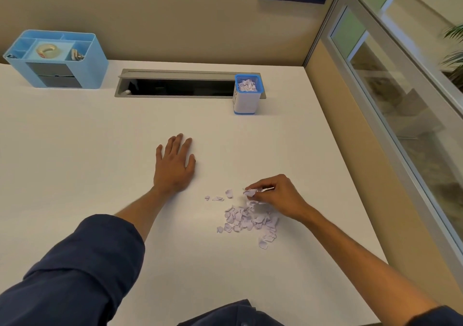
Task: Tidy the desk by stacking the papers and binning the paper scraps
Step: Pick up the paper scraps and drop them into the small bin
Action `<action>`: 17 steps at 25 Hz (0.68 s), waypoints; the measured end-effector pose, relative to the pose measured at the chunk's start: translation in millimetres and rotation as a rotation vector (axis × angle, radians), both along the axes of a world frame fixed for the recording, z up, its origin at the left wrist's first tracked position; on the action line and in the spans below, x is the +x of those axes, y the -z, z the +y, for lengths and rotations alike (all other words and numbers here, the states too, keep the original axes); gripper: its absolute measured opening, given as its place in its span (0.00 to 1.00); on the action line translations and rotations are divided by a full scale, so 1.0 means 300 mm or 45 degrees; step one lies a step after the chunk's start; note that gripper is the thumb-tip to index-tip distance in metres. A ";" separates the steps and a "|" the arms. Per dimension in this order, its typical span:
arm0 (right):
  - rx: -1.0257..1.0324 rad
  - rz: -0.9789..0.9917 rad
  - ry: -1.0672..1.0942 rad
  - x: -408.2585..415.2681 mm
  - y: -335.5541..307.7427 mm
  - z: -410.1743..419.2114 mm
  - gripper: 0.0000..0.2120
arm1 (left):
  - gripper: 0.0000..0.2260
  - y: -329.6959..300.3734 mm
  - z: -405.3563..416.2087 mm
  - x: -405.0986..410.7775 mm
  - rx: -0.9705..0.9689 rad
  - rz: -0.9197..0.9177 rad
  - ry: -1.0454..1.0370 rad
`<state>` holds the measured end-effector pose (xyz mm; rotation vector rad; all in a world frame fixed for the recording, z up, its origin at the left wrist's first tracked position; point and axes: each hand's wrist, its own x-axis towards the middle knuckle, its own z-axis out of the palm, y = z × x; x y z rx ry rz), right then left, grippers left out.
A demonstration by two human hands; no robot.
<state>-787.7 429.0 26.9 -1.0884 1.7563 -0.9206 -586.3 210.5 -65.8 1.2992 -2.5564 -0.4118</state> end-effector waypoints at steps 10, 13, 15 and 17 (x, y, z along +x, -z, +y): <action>-0.118 -0.399 0.367 -0.134 -0.082 -0.160 0.05 | 0.27 0.002 0.000 0.001 -0.005 0.005 -0.011; -0.202 -0.370 0.426 -0.219 -0.143 -0.290 0.03 | 0.28 0.004 0.000 -0.001 -0.009 -0.005 -0.012; -0.244 -0.265 0.450 -0.290 -0.176 -0.398 0.03 | 0.28 0.005 -0.002 -0.001 -0.011 -0.013 -0.012; -0.277 -0.066 0.468 -0.353 -0.198 -0.513 0.06 | 0.28 0.007 -0.003 -0.002 -0.015 -0.021 -0.012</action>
